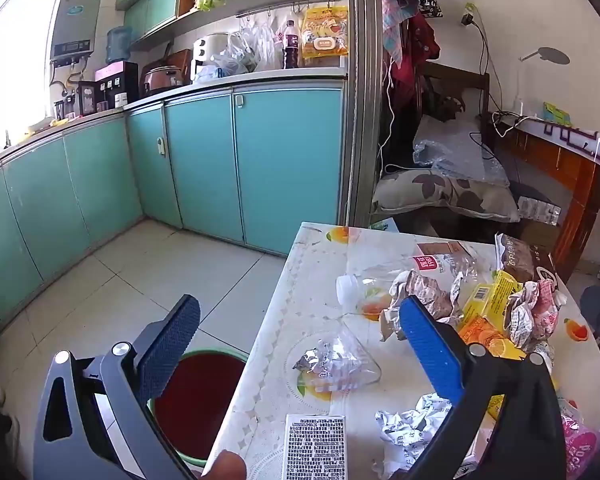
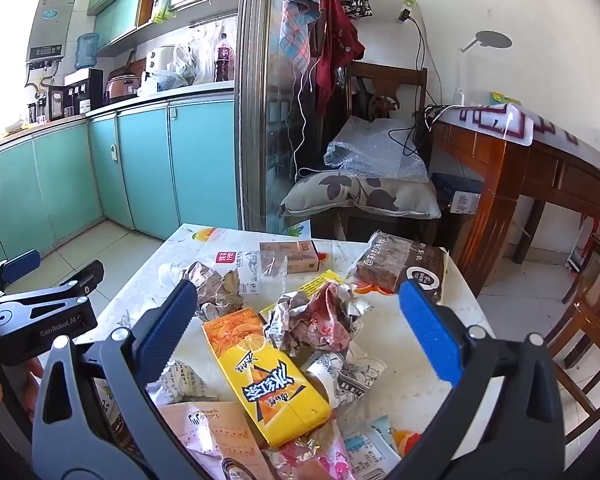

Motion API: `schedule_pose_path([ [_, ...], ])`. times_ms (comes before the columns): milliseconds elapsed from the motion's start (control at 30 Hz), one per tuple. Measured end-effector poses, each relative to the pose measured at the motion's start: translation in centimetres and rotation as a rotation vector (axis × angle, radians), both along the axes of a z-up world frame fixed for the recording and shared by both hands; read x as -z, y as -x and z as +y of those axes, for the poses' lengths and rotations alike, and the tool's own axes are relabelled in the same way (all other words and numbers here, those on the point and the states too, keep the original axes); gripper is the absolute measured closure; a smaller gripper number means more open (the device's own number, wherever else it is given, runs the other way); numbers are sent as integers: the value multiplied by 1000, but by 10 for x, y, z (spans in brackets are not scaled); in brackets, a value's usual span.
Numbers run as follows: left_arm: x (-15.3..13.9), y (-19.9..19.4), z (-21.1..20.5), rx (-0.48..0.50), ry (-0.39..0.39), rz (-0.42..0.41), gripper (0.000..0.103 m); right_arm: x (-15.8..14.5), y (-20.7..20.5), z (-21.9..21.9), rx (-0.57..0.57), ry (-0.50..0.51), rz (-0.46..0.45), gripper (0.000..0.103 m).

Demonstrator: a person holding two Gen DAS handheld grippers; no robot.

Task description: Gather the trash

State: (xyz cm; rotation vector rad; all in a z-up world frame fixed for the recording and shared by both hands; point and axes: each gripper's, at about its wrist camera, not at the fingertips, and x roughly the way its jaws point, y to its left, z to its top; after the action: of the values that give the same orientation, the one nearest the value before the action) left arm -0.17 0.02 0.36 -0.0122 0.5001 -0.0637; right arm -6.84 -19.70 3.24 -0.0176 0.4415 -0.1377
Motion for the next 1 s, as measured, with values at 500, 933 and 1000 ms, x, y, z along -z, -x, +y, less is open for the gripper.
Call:
schedule_pose_path([
  [500,-9,7,6,-86,-74,-125,7,-7,6,5,-1,4,-48,3],
  [933,-4,2,8,-44,-66,-71,7,-15,16,-6,-20,-31,-107,3],
  [1000,-3,1,5,-47,-75,-60,7,-16,17,-5,-23,-28,-112,3],
])
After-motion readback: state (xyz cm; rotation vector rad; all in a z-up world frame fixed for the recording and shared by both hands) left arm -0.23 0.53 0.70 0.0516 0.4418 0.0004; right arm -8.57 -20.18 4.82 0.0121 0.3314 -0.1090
